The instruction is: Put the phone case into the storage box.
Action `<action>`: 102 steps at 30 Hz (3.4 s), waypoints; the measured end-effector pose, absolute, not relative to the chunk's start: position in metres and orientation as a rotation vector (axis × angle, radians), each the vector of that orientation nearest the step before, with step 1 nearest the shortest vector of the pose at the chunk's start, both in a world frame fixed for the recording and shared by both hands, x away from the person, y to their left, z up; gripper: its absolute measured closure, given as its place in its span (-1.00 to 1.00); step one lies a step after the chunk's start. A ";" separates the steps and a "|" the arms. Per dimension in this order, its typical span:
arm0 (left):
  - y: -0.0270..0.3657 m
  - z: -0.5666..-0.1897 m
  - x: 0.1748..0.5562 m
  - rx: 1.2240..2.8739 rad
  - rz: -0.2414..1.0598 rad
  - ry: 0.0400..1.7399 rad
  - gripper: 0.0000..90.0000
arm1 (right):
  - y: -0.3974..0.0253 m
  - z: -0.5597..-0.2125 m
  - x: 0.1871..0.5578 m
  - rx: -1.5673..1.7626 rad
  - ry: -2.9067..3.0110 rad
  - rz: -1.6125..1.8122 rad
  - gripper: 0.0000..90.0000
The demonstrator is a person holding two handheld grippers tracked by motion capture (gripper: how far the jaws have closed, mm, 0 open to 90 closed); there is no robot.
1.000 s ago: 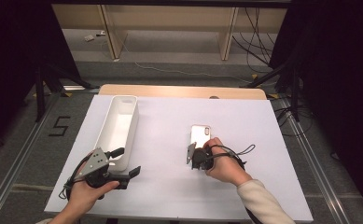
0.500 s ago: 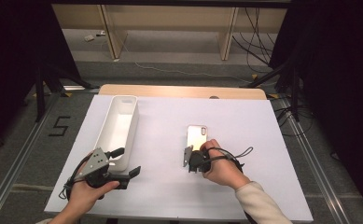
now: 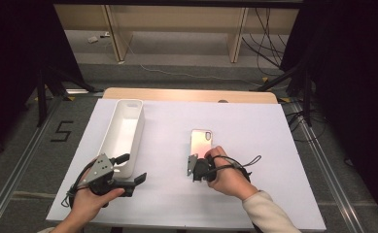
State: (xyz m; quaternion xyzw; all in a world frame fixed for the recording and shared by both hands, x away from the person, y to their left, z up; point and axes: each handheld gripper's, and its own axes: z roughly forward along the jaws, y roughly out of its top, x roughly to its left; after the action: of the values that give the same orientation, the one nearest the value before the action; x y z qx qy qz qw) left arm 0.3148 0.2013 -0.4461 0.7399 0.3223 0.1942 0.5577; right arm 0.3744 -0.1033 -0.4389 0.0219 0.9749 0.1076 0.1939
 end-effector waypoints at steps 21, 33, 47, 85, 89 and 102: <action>0.194 -0.448 0.317 1.754 0.441 0.781 -0.74 | -0.096 -0.431 0.353 0.010 2.707 0.300 0.99; 0.181 -0.446 0.326 1.787 0.426 0.796 -0.71 | -0.092 -0.430 0.341 -0.017 2.690 0.316 0.99; 0.153 -0.441 0.347 1.823 0.373 0.829 -0.66 | -0.085 -0.426 0.334 -0.072 2.659 0.350 0.99; 0.095 -0.444 0.404 1.842 0.207 0.947 -0.15 | -0.076 -0.428 0.330 -0.138 2.660 0.339 0.98; 0.095 -0.445 0.407 1.839 0.210 0.942 -0.01 | -0.075 -0.430 0.329 -0.147 2.667 0.338 0.98; 0.099 -0.440 0.407 1.774 0.147 0.979 0.49 | -0.073 -0.429 0.328 -0.142 2.661 0.345 0.99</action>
State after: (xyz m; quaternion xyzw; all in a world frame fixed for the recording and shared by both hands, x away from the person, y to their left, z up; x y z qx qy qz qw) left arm 0.4074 0.0990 -0.4404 0.7421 0.4097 0.0616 0.5269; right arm 0.3282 -0.0728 -0.4288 -0.0514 0.9649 0.1249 0.2253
